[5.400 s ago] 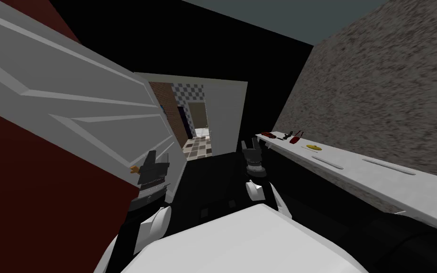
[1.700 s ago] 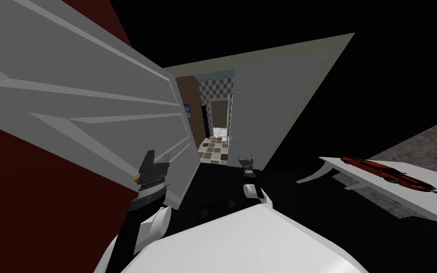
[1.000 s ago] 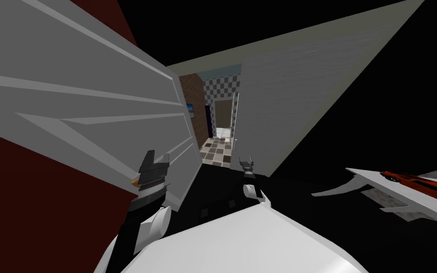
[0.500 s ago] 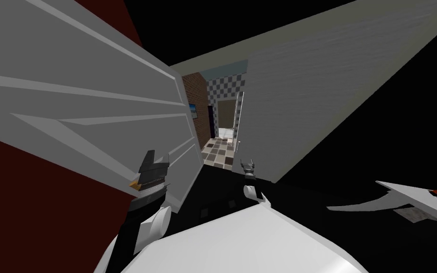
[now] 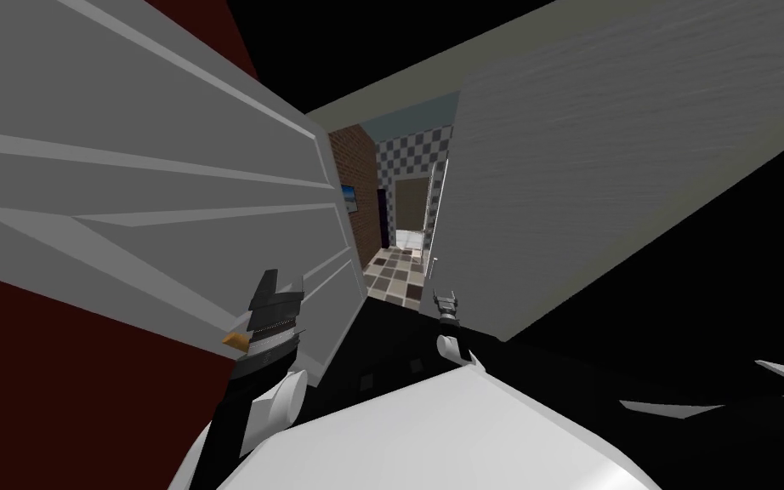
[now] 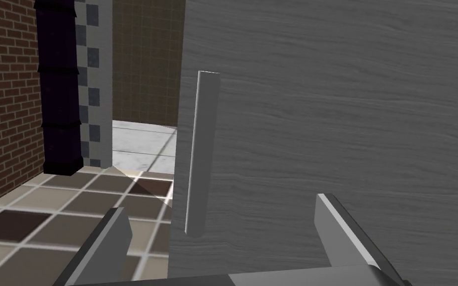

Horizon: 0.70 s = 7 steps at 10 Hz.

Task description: Pull the door open

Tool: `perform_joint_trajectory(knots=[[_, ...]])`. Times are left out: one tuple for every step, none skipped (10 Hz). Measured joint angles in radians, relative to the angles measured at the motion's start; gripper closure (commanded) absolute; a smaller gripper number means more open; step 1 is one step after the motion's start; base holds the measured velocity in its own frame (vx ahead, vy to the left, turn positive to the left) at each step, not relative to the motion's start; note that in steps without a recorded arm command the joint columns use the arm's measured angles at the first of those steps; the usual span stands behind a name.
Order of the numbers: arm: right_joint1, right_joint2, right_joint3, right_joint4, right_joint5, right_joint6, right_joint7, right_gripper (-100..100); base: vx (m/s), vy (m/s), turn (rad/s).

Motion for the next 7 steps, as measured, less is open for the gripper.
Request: perform_joint_trajectory(knots=[[-0.009, 0.002, -0.002, 0.025, -0.016, -0.002, -0.017, -100, 0.111, -0.053, 0.099], [-0.014, 0.004, -0.004, 0.045, -0.029, -0.005, -0.032, -100, 0.105, -0.052, 0.105], [-0.021, 0.001, -0.006, 0.068, -0.043, -0.008, -0.05, -100, 0.113, -0.043, 0.107], [-0.03, 0.002, -0.009, 0.091, -0.058, -0.009, -0.067, -100, 0.126, -0.039, 0.085], [-0.037, 0.004, -0.01, 0.115, -0.072, -0.013, -0.084, -100, 0.127, -0.07, 0.103], [-0.039, 0.01, -0.013, 0.13, -0.087, -0.013, -0.096, -100, 0.102, -0.06, 0.076], [-0.042, 0.01, -0.014, 0.141, -0.097, -0.013, -0.107, -100, 0.074, -0.043, 0.047]])
